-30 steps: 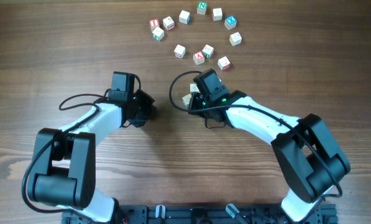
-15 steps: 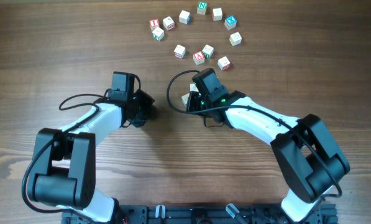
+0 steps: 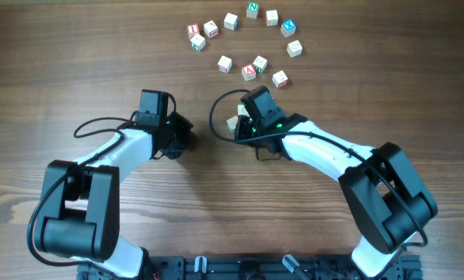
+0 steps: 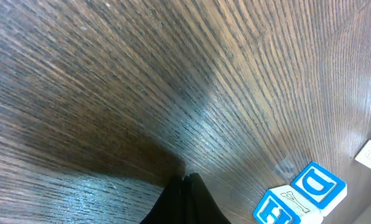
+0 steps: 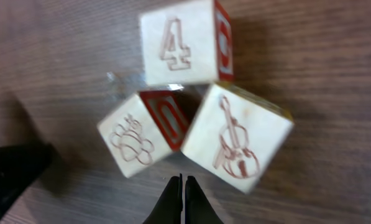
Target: Form a circle
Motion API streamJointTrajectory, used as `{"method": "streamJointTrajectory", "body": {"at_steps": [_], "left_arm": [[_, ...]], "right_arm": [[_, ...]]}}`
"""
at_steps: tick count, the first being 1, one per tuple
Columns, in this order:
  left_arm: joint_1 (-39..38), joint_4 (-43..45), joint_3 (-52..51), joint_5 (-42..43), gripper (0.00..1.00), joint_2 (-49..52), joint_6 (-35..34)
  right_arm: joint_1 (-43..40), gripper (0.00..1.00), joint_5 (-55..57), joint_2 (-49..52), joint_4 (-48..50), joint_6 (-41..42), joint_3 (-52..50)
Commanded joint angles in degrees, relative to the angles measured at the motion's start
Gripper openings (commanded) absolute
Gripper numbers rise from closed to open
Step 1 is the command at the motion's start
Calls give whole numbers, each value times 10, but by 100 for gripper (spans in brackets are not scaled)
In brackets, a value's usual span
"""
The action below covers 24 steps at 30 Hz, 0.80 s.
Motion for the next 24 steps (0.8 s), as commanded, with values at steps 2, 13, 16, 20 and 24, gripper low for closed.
{"method": "streamJointTrajectory", "body": {"at_steps": [2, 13, 16, 20, 24], "left_arm": [[8, -20, -27, -36, 4, 27, 6], [-42, 21, -27, 38, 4, 27, 71], [-58, 42, -27, 39, 4, 27, 83], [-60, 70, -27, 78, 4, 27, 83], [-96, 106, -27, 48, 4, 27, 82]], "right_arm": [[4, 5, 12, -37, -81, -10, -4], [-33, 5, 196, -92, -204, 129, -17], [-50, 5, 188, -90, -184, 129, -30], [-57, 5, 192, -90, -182, 129, -31], [-57, 5, 199, -89, -143, 127, -35]]}}
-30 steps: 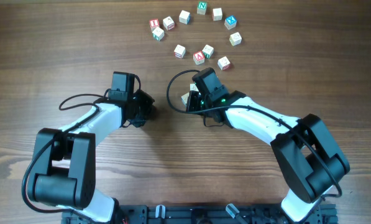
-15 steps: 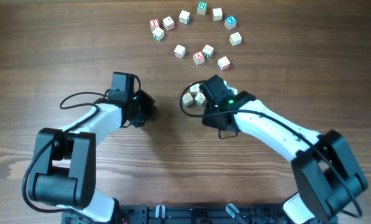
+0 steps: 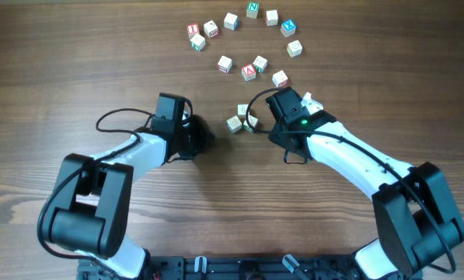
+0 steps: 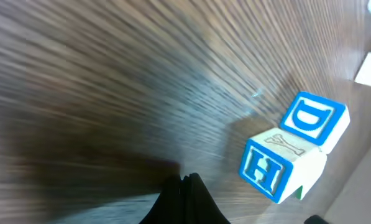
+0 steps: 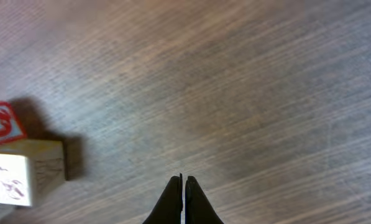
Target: Form a circle
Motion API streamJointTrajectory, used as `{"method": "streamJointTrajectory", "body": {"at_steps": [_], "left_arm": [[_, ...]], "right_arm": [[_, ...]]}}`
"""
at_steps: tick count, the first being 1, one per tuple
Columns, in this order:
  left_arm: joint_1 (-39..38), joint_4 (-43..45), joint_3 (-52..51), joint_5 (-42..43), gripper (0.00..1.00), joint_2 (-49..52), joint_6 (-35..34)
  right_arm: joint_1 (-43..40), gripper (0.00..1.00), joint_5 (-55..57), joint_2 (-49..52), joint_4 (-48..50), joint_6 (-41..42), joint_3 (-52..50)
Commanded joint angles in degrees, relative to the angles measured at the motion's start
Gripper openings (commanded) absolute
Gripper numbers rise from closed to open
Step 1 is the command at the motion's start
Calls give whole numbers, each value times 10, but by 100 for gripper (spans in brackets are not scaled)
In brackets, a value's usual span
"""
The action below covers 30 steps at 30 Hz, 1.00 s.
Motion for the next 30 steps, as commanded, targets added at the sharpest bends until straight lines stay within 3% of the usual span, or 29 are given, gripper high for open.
{"method": "streamJointTrajectory", "body": {"at_steps": [1, 30], "left_arm": [[-39, 17, -8, -24, 4, 10, 15], [-71, 107, -8, -114, 4, 28, -35]], "right_arm": [[0, 5, 21, 0, 30, 1, -13], [0, 5, 23, 0, 39, 0, -19]]}}
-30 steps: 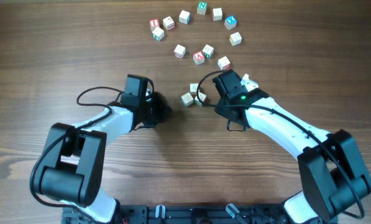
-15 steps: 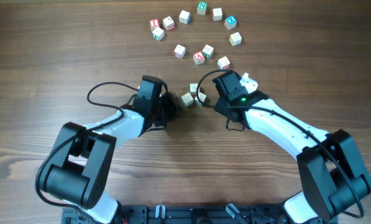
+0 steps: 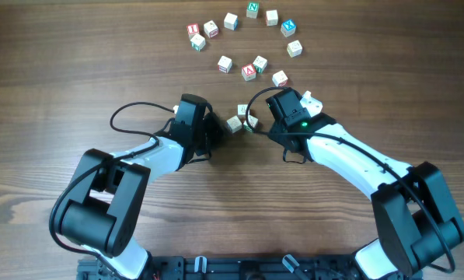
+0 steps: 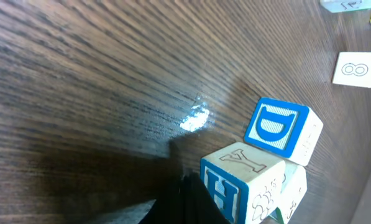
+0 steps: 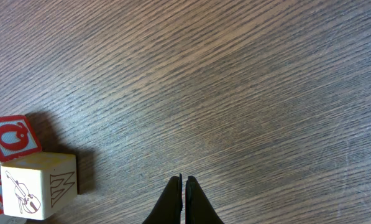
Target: Form a circle
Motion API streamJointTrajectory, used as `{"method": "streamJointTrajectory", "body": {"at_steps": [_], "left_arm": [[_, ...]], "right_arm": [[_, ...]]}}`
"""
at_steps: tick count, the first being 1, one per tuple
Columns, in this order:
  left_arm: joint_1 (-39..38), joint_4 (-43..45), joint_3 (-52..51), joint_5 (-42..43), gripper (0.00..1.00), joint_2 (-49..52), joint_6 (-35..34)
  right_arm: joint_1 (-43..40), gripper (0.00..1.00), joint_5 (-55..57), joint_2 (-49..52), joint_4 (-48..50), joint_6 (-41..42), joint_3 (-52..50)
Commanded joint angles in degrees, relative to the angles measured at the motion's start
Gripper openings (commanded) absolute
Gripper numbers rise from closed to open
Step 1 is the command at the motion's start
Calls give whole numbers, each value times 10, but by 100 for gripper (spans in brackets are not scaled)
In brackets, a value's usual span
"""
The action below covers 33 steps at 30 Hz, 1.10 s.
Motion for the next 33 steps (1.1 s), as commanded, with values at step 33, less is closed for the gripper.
{"method": "streamJointTrajectory", "body": {"at_steps": [33], "left_arm": [[-7, 70, -5, -32, 7, 29, -20]], "right_arm": [[0, 5, 12, 0, 7, 0, -4]]}}
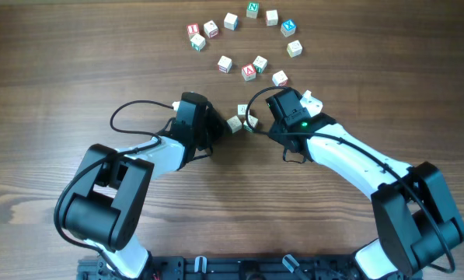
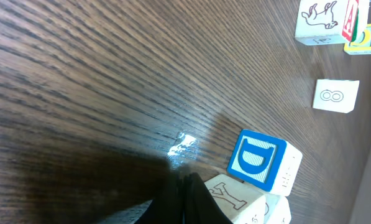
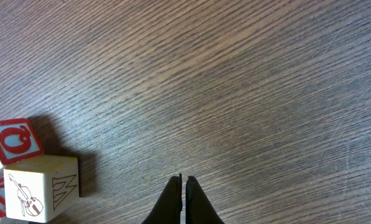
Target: Form a circle
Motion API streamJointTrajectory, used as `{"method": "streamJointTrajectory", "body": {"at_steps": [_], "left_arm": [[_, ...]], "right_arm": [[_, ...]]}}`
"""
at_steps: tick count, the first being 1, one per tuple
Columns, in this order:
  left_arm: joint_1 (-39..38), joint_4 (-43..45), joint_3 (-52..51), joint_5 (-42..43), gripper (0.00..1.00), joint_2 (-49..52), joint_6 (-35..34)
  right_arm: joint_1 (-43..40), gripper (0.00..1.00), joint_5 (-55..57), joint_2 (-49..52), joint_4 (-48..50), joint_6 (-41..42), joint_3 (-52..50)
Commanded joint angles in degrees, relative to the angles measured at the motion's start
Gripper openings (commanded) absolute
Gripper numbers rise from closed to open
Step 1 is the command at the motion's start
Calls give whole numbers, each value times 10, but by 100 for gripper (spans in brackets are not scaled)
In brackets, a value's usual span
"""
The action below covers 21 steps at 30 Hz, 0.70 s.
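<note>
Small wooden letter blocks form an open arc (image 1: 252, 9) at the far middle of the table, and a few loose ones (image 1: 249, 71) lie inside it. A small cluster (image 1: 234, 123) sits nearer, between the arms. My left gripper (image 2: 185, 183) is shut, its tip against a Y block (image 2: 235, 198), with a blue D block (image 2: 256, 160) just beyond. My right gripper (image 3: 183, 182) is shut over bare wood, with a red Q block (image 3: 14, 138) and a violin block (image 3: 39, 186) off to its left. In the overhead view the left gripper (image 1: 218, 128) meets the cluster.
A lone white block (image 1: 309, 99) lies beside the right wrist. An 8 block (image 2: 336, 96) and an animal block (image 2: 319, 18) show far ahead of the left gripper. Both arms (image 1: 348, 159) reach in from the near edge; cables loop near each wrist.
My left gripper has edged closer to the cluster: the Y and D blocks sit lower in its view and the Y block now meets its tip. The right arm has not moved.
At first my shut right gripper was right behind the three-block cluster and my left gripper stood off to the left. Then the right was further right, away from the cluster, with a lone white block beside its wrist. The left has come up to the cluster from the left.
</note>
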Motion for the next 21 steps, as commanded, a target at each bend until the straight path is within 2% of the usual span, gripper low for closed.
{"method": "streamJointTrajectory", "body": {"at_steps": [1, 13, 21], "left_arm": [[-9, 10, -5, -10, 7, 9, -5], [-20, 11, -5, -25, 4, 9, -7], [14, -43, -5, -24, 4, 8, -36]], "right_arm": [[0, 5, 8, 0, 3, 0, -4], [0, 5, 8, 0, 3, -11, -4], [0, 5, 2, 0, 0, -19, -4]]}}
